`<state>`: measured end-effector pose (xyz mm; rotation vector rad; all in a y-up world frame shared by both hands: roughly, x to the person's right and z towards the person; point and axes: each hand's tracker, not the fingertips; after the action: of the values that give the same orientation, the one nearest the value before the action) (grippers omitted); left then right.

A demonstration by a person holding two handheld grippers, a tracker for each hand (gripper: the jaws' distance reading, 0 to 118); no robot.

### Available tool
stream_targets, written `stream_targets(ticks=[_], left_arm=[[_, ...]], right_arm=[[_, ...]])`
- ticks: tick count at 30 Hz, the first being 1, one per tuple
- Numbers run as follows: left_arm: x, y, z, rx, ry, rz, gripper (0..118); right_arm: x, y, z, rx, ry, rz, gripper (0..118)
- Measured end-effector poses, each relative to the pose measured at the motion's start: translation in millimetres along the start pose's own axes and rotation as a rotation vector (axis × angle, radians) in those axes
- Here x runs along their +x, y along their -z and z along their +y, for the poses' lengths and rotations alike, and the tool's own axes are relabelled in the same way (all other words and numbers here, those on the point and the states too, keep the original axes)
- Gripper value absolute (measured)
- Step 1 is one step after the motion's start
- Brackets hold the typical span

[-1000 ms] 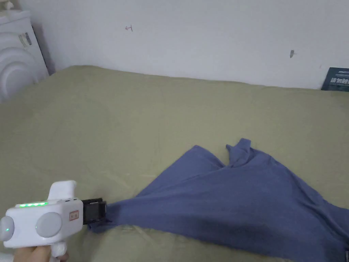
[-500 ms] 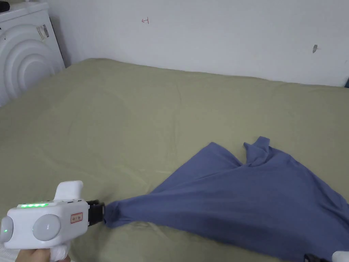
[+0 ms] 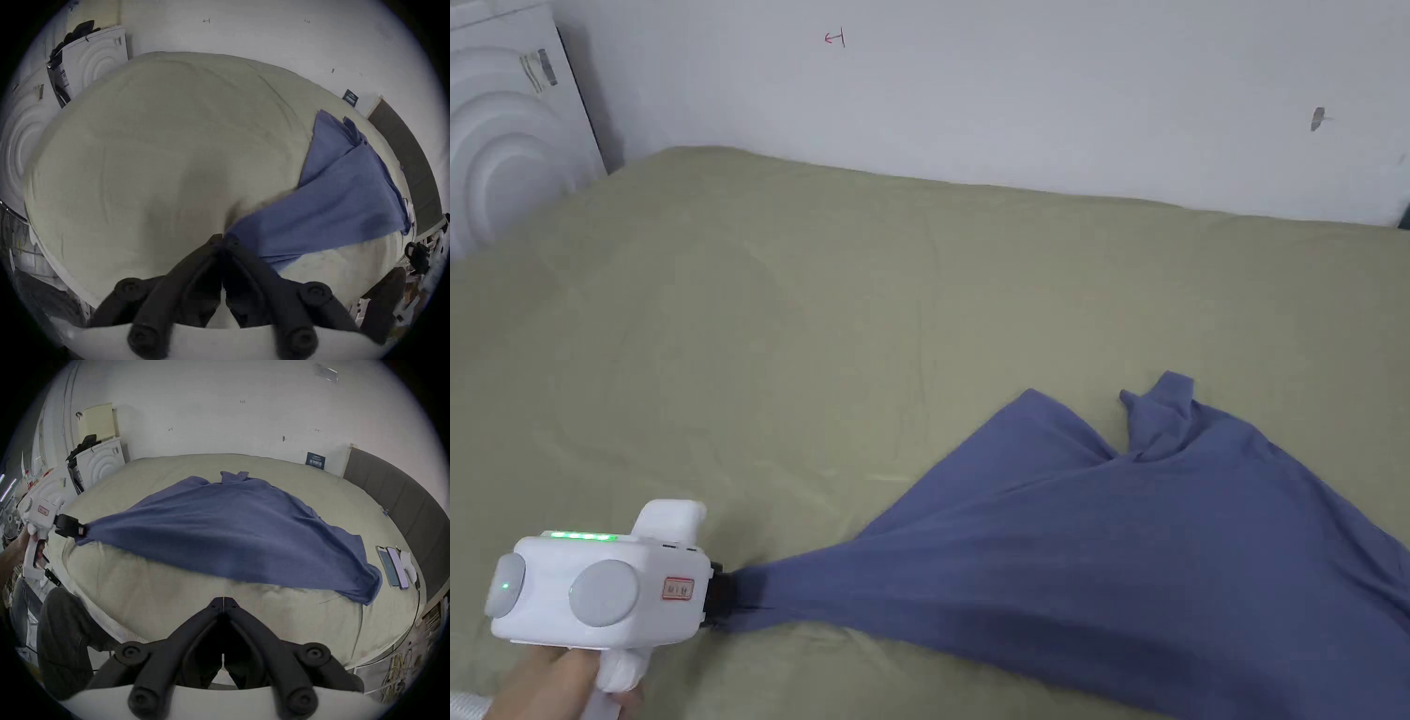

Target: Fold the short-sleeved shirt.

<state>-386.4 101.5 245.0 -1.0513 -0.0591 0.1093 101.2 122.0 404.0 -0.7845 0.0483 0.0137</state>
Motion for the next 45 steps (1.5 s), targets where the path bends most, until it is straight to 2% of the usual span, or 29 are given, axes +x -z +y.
stream_targets(ticks=[8,17,22,24,25,26,27,28,30,31,33,34,35,36,37,38,39,42,45], left_arm=[[5.4,-6.1,2.3,0.019,-0.009,0.0,1],[24.7,1.6,1.1,0.019,0.005,0.027,1],[22.1,1.8,5.3,0.012,-0.03,0.009,1],[23.4,1.7,5.3,0.015,-0.029,0.013,1],[22.3,3.4,6.1,0.011,-0.03,0.014,1],[22.2,3.9,6.7,0.011,-0.029,0.015,1],[22.8,4.0,7.5,0.01,-0.027,0.016,1],[23.6,3.8,8.7,0.006,-0.028,0.017,1],[23.9,5.2,9.9,0.001,-0.02,0.019,1],[24.4,5.6,10.5,-0.001,-0.018,0.02,1],[22.8,7.8,10.5,-0.003,-0.02,0.021,1],[22.4,8.8,10.6,-0.006,-0.019,0.023,1],[22.8,8.8,11.3,-0.008,-0.023,0.024,1],[23.7,8.2,12.2,-0.009,-0.028,0.025,1],[21.1,9.3,13.2,-0.01,-0.025,0.026,1],[21.0,9.1,14.1,-0.011,-0.023,0.029,1],[22.3,7.4,15.0,-0.01,-0.022,0.033,1],[23.7,-10.6,19.6,0.032,-0.032,0.048,1],[28.6,-51.8,37.3,0.125,-0.055,0.011,1]], right_arm=[[30.7,37.3,49.8,0.019,0.031,-0.008,0],[110.6,177.0,192.6,-0.027,0.0,-0.109,0],[130.7,250.5,244.7,-0.107,-0.055,-0.119,0],[134.1,270.1,254.3,-0.121,-0.05,-0.113,0],[134.3,279.7,257.8,-0.124,-0.051,-0.113,8],[133.6,286.7,259.8,-0.138,-0.058,-0.129,37],[133.1,293.7,262.0,-0.157,-0.072,-0.147,81],[133.2,302.5,260.9,-0.185,-0.092,-0.162,118],[131.2,310.8,265.0,-0.207,-0.135,-0.147,107],[130.0,314.4,262.5,-0.236,-0.141,-0.162,109],[131.0,319.4,265.0,-0.238,-0.118,-0.173,112],[132.3,319.2,257.1,-0.258,-0.087,-0.179,105],[133.5,316.9,259.1,-0.281,-0.042,-0.16,83],[133.4,309.8,261.8,-0.276,-0.011,-0.106,50],[127.9,298.1,264.1,-0.236,-0.006,-0.075,0],[119.3,282.3,269.5,-0.193,-0.062,-0.133,0],[111.3,267.6,267.6,-0.151,-0.096,-0.133,0],[107.1,219.3,283.0,-0.122,-0.14,-0.102,0],[112.2,147.9,308.5,0.006,-0.16,-0.093,0]])
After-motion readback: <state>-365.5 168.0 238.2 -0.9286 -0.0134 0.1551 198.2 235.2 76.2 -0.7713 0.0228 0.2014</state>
